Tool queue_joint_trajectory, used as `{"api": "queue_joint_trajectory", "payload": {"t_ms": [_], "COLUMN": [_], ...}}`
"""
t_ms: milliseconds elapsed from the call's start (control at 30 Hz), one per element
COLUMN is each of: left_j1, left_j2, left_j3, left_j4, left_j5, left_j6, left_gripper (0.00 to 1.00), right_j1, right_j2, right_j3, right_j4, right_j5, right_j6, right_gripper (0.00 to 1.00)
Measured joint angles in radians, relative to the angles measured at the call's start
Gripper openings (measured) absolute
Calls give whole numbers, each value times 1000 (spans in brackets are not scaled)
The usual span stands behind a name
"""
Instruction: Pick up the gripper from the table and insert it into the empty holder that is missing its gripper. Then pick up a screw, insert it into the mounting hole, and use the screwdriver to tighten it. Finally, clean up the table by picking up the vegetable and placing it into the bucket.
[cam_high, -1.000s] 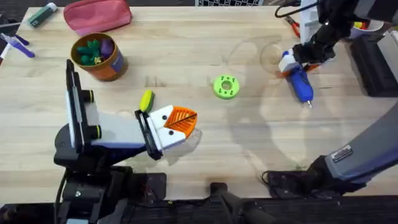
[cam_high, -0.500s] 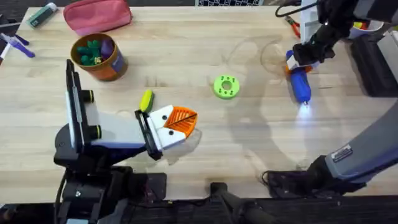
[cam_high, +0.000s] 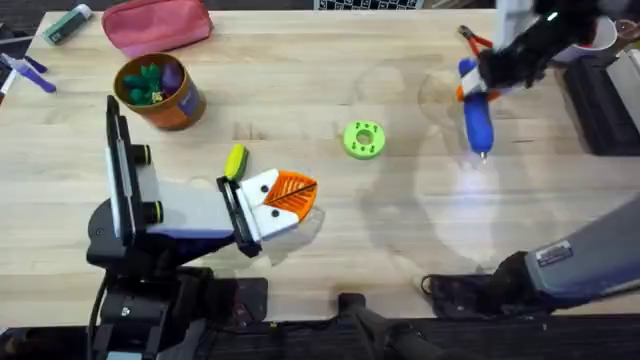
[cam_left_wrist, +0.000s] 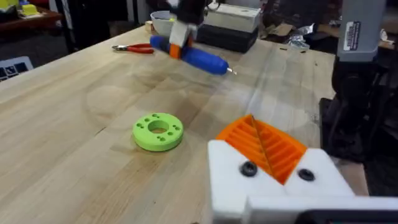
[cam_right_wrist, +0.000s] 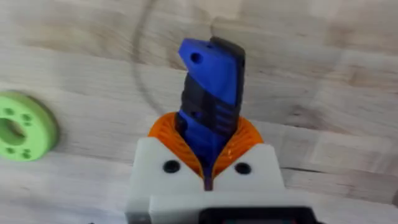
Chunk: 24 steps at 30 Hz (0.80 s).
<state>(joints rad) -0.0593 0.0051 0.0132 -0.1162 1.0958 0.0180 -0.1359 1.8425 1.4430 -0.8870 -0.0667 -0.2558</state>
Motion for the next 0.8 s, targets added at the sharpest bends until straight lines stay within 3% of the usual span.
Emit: {"api": "queue_joint_trajectory", "payload": {"t_ms": [200, 400, 800], "left_j1": [0, 0, 0], "left_j2": [0, 0, 0], "left_j3": [0, 0, 0], "left_j4": [0, 0, 0], "left_j5": [0, 0, 0], "left_j6": [0, 0, 0], "left_gripper": [8, 8, 8], "right_j1": [44, 154, 498], "right_j2": [-192, -362, -607], "right_j3": [48, 84, 113], "right_j4": [2, 54, 308], "right_j5": [-30, -39, -55], "right_j6": [32, 113, 318], "right_gripper": [25, 25, 24]}}
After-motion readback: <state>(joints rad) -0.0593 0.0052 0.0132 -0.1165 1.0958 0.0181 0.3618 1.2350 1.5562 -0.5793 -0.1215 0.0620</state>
